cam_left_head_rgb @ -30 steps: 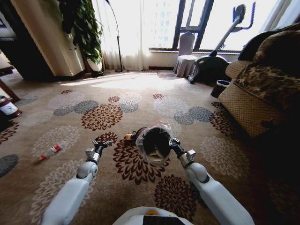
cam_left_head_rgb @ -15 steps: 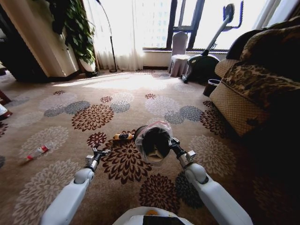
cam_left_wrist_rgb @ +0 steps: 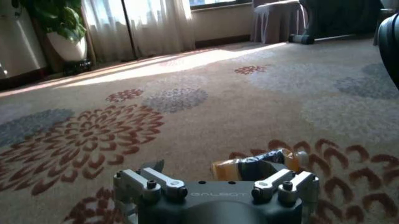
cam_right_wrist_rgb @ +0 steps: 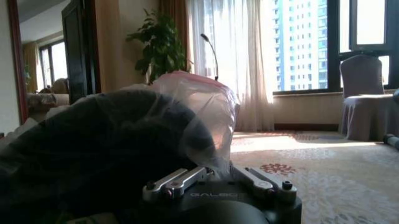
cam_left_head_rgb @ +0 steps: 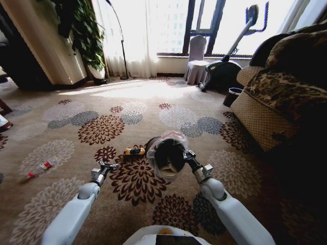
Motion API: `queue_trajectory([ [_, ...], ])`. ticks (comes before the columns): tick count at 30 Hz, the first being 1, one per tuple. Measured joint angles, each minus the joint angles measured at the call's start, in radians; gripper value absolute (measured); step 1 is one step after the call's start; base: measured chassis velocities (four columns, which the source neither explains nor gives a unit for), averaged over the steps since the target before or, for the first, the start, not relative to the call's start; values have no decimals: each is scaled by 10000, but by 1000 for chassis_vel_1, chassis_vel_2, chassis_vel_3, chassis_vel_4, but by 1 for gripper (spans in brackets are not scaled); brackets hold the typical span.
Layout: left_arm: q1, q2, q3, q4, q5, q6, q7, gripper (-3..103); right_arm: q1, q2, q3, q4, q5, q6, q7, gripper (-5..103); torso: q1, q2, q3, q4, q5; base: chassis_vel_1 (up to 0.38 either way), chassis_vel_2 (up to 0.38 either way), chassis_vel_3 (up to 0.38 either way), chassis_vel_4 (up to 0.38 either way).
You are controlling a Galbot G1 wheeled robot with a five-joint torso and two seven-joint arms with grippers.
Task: Pick up the trash from the ground and place it into the trash bin.
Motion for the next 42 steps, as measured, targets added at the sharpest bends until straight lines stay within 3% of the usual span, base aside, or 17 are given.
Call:
queue_trajectory([
  [7,-168,352,81,58,391,-196,785,100,8,74,14,3,87,73,0,0,3,-1,3,3,-1,-247,259,244,-246],
  [10,-573,815,100,385,1489,-784,2541,100,56,65,13,52,188,191,4,0,8,-1,5,-2,6,-156,156,168,-155],
  [12,-638,885,108,451,1632,-902,2805,100,57,63,13,63,191,195,5,0,9,-1,5,-2,4,-127,94,94,-112],
  [14,-1036,1432,410,799,1974,-1540,4624,100,25,44,18,134,201,201,4,0,5,0,4,0,3,-23,30,8,-23],
  [16,-1436,1807,851,1169,1719,-1641,5888,100,-31,44,46,209,199,201,1,0,-3,1,-3,2,5,30,-12,-16,7],
  [18,-1567,1871,961,1313,1699,-1655,6149,100,-43,48,57,222,199,201,0,0,-3,1,-3,2,4,59,-35,-37,14],
  [19,-2016,2047,1420,1908,1703,-1735,6937,100,-107,55,122,267,186,209,-3,0,-3,1,-3,4,3,55,-47,-38,39],
  [21,-2266,2123,1719,2276,1720,-1771,7288,100,-155,57,162,273,160,215,-4,0,-4,1,-3,1,1,0,0,0,0],
  [23,-2985,2203,2689,3249,1926,-1893,7968,100,-276,135,323,260,26,258,-2,0,-2,0,0,3,-1,0,0,0,0],
  [28,-4070,1728,3647,4619,2467,-2277,8178,100,-630,344,710,291,-206,349,0,0,0,0,1,-4,2,0,0,0,0],
  [42,-5108,1197,4131,5721,3332,-2797,8037,100,-1034,193,1039,723,-334,257,0,0,0,1,1,0,4,0,0,0,0],
])
